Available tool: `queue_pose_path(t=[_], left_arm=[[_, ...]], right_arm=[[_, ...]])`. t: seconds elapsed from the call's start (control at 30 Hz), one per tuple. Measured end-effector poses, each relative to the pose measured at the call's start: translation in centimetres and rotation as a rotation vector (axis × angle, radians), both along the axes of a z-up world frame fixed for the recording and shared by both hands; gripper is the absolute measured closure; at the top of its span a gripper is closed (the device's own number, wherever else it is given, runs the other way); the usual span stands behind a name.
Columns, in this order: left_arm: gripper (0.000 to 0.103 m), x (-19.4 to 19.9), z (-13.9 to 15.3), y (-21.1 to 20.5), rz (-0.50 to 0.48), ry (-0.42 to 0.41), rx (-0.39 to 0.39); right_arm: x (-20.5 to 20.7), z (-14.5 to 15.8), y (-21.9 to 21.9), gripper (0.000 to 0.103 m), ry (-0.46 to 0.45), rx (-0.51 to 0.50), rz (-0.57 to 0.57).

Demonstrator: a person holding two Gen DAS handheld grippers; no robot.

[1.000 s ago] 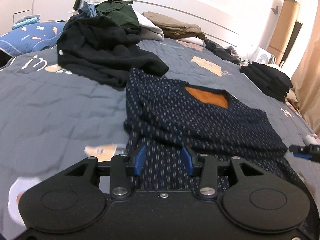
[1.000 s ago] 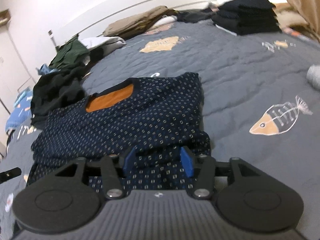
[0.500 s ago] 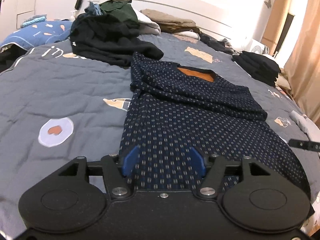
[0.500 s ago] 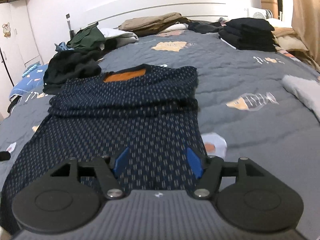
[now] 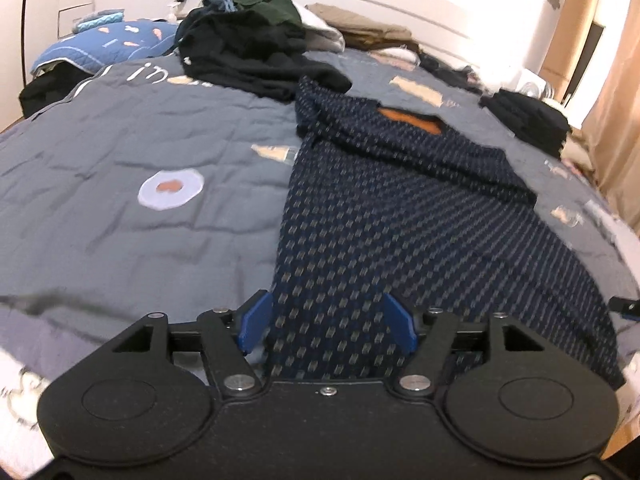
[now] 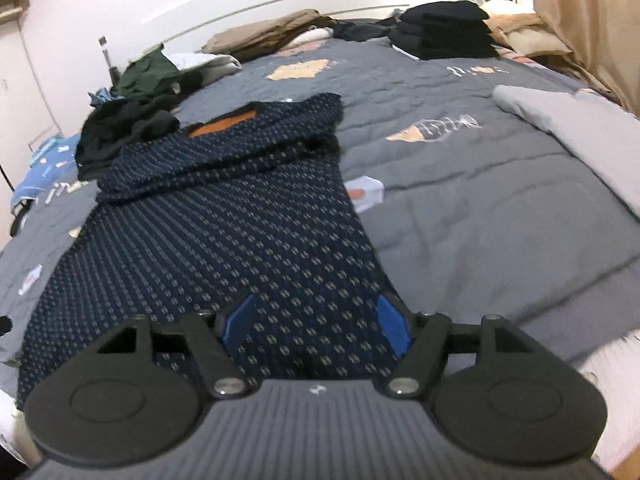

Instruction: Fold clothes

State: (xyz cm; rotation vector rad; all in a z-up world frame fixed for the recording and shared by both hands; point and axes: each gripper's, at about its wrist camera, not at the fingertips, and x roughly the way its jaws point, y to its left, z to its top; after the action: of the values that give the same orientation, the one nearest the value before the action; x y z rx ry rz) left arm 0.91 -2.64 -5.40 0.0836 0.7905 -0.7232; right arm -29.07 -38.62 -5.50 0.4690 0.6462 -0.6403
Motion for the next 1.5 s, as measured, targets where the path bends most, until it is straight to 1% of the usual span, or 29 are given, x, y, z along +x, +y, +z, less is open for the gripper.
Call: queue_pose_path(t=[0.1,0.17,0.3,0.43,0.5,0.63,0.87,0.97,1.07,1.17,1.27,1.33,1.5], left_arm=[[0.04,-0.3,-0.6,1.1,0.021,0.012,0.044],[0.04,-0.1,-0.9,1.6,0.04,0.031,0.06],[0.04,0.4,-1.4,2.3,0.066,0.081,0.061],[0.04,0.0,-1.8,2.4,0.079,0.11,0.06],[0.04,-0.1,-2.0,2.5,0.085,0.117,0.063],[0.04,-0.2,-2.3,2.6,0.097,0.131,0.068],[0.04,-0.5,-2.8,2.7,0.117,0.155,0.079],[0.04,-0.7,-2.8,2.5,0.109,0.149,0.089],[0.04,-0.9,-2.9,2.2,0.101,0.142,0.099],[0.04,-1.0,-2.9,2.1,0.094,0.136,0.107],[0.04,-1.2,-3.0,1.8,0.083,0.128,0.116],[0.04,-1.4,-3.1,1.6,0.073,0.122,0.123],[0.04,-1.5,-3.2,1.2,0.06,0.12,0.127]], right_arm=[[-1.2,-0.5,0.1,0.036,0.05,-0.014,-0.016],[-2.0,-0.8,-0.2,0.036,0.05,0.017,-0.035],[-3.4,-1.2,-0.6,0.035,0.029,0.087,-0.067],[-3.9,-2.4,-0.8,0.035,0.055,0.166,-0.065],[-3.9,-2.6,-0.8,0.035,0.071,0.173,-0.063],[-3.9,-2.8,-0.3,0.035,0.071,0.198,-0.059],[-3.6,-3.0,0.5,0.035,0.137,0.17,-0.051],[-3.9,-2.9,0.4,0.035,0.158,0.133,-0.095],[-4.1,-3.1,0.2,0.035,0.175,0.127,-0.122],[-4.0,-3.9,-0.4,0.035,0.212,0.174,-0.127],[-3.5,-4.7,-0.2,0.035,0.246,0.214,-0.08],[-3.0,-5.0,0.1,0.035,0.271,0.204,-0.056],[-3.1,-5.1,0.0,0.034,0.265,0.217,-0.064]])
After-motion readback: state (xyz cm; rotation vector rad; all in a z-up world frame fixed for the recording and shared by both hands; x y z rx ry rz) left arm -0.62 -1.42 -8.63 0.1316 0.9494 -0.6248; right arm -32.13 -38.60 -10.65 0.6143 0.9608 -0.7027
